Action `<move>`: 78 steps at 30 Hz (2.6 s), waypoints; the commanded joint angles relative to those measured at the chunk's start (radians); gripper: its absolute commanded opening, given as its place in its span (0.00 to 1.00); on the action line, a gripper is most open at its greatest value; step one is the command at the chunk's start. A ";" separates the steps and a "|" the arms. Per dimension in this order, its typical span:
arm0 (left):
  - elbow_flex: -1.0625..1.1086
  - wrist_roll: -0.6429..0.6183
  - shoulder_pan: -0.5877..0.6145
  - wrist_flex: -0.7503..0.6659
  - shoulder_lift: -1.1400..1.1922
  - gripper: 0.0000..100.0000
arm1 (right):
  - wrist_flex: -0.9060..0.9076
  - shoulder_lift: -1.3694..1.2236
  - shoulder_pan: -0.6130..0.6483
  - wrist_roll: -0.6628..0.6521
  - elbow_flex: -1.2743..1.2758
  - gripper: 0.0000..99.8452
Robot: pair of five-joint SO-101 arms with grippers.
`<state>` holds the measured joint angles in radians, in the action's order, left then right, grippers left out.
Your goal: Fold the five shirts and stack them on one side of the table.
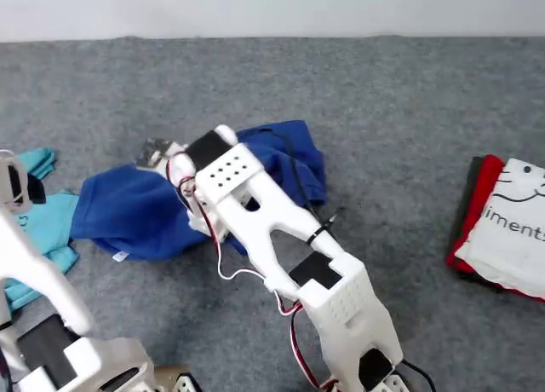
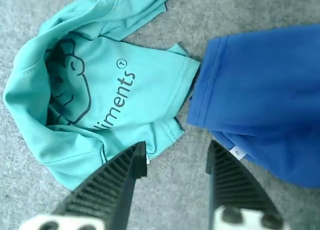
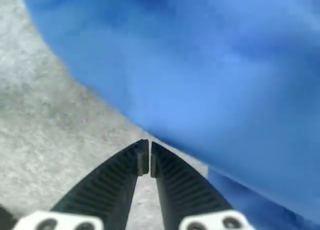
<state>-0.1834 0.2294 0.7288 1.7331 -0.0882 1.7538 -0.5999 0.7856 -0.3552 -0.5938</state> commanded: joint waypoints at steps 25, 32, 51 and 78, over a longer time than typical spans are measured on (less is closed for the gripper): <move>0.028 0.008 0.005 -0.046 -0.052 0.20 | -0.010 -0.320 -0.051 0.011 -0.104 0.01; 0.024 0.006 -0.005 -0.044 -0.054 0.20 | 0.047 -0.203 -0.183 -0.026 -0.158 0.01; 0.053 0.017 -0.281 0.018 -0.038 0.20 | 0.044 0.865 -0.535 -0.198 0.376 0.01; -0.048 0.141 -0.506 -0.109 0.666 0.20 | 0.044 0.763 -0.585 -0.189 0.523 0.24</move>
<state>-0.0637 0.3567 0.1488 1.6272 0.5608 1.7553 0.1396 0.2179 -0.5869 -0.0644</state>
